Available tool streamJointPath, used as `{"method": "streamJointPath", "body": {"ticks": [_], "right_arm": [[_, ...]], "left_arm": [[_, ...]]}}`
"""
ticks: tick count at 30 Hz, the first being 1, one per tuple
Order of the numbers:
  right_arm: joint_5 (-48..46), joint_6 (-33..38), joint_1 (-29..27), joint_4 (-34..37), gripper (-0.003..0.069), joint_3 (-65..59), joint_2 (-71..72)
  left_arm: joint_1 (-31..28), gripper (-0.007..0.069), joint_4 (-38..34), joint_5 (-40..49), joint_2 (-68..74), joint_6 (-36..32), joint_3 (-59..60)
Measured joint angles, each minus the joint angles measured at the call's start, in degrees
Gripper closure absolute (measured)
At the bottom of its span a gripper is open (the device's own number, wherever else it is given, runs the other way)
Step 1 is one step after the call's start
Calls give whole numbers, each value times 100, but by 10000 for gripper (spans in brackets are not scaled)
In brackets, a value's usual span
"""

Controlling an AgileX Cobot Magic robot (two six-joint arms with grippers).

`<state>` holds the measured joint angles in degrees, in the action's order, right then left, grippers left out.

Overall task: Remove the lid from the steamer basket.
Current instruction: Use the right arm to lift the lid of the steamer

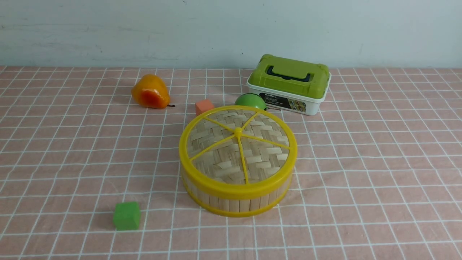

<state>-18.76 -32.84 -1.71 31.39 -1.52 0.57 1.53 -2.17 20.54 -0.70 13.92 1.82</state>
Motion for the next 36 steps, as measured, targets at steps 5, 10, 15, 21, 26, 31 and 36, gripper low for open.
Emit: {"method": "streamJointPath", "body": {"ticks": [5, 10, 15, 21, 26, 31, 36], "right_arm": [[116, 233, 0, -187, 418, 0, 0], [-257, 1543, 0, -336, 433, 476, 0], [-1384, 3415, 81, -904, 617, 2437, -1039], [-2837, 4305, 223, -1383, 680, 4432, -3114], [-3750, 4700, 876, -1496, 680, 5645, -4757], [-4261, 4768, 1986, -2037, 667, 6758, -6276], [-4285, 4434, 2918, -2588, 663, 7916, -7679]], "left_arm": [[0, 385, 0, 0, 0, 0, 0], [0, 385, 0, 0, 0, 0, 0], [0, 385, 0, 0, 0, 0, 0], [0, 385, 0, 0, 0, 0, 0], [0, 385, 0, 0, 0, 0, 0], [0, 385, 0, 0, 0, 0, 0], [0, 385, 0, 0, 0, 0, 0]]}}
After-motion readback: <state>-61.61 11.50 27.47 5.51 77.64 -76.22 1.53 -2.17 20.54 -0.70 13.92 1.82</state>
